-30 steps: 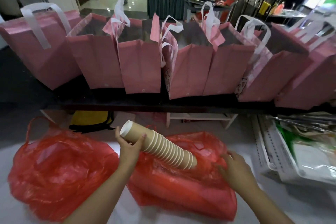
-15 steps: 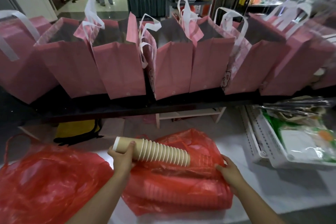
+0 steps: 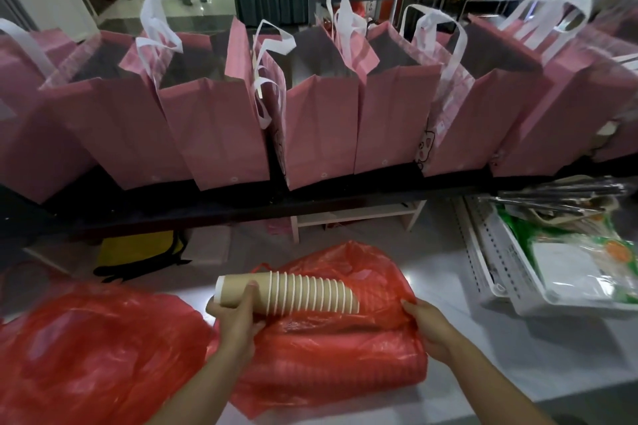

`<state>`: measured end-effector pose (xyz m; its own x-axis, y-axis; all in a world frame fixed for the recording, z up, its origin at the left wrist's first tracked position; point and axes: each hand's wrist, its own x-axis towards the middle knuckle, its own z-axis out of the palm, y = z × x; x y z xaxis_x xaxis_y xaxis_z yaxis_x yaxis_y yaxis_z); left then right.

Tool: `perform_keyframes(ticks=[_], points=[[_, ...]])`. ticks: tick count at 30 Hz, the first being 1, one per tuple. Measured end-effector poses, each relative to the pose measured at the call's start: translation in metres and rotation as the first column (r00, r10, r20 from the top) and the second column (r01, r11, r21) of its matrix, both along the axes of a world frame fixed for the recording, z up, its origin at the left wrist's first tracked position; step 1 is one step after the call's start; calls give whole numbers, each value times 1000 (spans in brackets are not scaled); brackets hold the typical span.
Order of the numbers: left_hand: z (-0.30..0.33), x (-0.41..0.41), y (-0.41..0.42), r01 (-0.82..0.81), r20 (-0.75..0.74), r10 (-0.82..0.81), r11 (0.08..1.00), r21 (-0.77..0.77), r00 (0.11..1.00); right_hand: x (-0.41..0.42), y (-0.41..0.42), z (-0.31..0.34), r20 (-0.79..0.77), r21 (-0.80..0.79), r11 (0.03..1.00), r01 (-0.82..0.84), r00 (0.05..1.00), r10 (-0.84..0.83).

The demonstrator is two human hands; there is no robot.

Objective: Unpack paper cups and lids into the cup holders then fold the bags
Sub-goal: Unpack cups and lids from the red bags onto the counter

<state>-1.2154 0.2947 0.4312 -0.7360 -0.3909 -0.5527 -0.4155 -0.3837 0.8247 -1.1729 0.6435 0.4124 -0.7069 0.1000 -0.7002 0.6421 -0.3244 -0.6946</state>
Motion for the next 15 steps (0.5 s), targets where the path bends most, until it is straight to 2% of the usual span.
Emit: perform_keyframes(ticks=[3,6,8,10,12,13,15], points=[[14,-2,-6,57,-87,-55,998,20,995,-4,1,-5,-7,131,990,-51,999,52],[36,-6,0,154,-214,-143,987,35,966,-10,4,-4,-35,298,950,89,996,-82],[47,-9,8,206,-269,-193,978,19,944,-15,4,8,-62,440,892,105,994,-86],[54,-10,18,230,-314,-231,972,-40,921,-18,3,22,-60,640,768,16,998,30],[60,-10,27,251,-336,-280,959,-130,899,-17,0,40,-141,771,636,34,983,119],[64,-10,32,265,-349,-311,949,-174,884,-16,-2,50,-223,815,573,87,960,171],[72,-9,45,288,-386,-360,929,-232,849,-15,-5,70,-359,879,446,170,851,383]])
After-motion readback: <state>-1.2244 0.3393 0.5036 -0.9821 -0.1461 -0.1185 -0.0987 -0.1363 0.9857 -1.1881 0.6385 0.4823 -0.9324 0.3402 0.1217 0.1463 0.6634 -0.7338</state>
